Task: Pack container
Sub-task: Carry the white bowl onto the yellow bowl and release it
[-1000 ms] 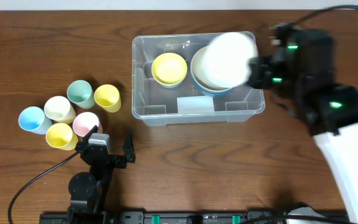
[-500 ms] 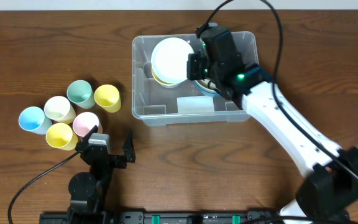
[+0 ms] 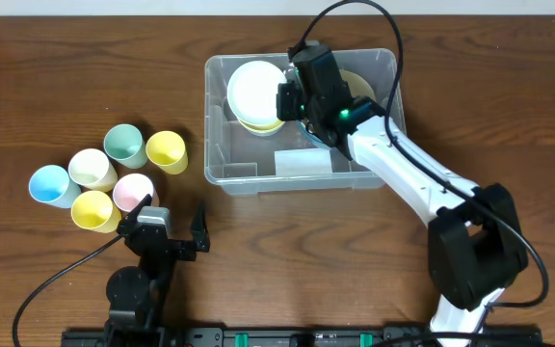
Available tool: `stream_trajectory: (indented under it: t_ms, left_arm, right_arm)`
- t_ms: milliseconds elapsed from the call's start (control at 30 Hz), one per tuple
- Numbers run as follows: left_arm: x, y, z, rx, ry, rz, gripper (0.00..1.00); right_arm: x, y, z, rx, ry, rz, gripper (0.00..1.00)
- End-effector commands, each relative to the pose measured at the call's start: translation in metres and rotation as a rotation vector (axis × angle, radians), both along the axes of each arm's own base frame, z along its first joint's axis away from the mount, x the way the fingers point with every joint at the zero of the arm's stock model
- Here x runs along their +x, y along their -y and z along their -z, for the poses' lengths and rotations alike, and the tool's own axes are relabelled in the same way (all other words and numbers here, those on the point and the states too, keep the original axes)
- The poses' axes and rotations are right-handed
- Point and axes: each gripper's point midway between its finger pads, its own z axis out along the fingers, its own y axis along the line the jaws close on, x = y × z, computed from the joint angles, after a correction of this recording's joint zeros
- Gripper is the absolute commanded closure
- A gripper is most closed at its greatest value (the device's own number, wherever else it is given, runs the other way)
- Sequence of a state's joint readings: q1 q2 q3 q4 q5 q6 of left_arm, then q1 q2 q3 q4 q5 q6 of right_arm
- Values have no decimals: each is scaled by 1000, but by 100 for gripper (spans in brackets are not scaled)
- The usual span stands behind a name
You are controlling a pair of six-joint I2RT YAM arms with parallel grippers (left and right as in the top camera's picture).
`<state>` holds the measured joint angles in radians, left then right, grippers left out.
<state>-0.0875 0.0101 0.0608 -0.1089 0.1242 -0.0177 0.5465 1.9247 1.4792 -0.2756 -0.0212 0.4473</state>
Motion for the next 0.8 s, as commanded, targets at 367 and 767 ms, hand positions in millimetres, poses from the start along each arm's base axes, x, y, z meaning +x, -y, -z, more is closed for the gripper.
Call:
stream_trajectory:
  t_ms: [367,767]
  left_arm:
    - [0,-2,16,21,-32,-6,2]
    - [0,-2,16,21,-32,-6,2]
  right_arm:
    - [5,-3,8,-14,-4,4,19]
    - [-25,-7,-52,6,-77,-97,6]
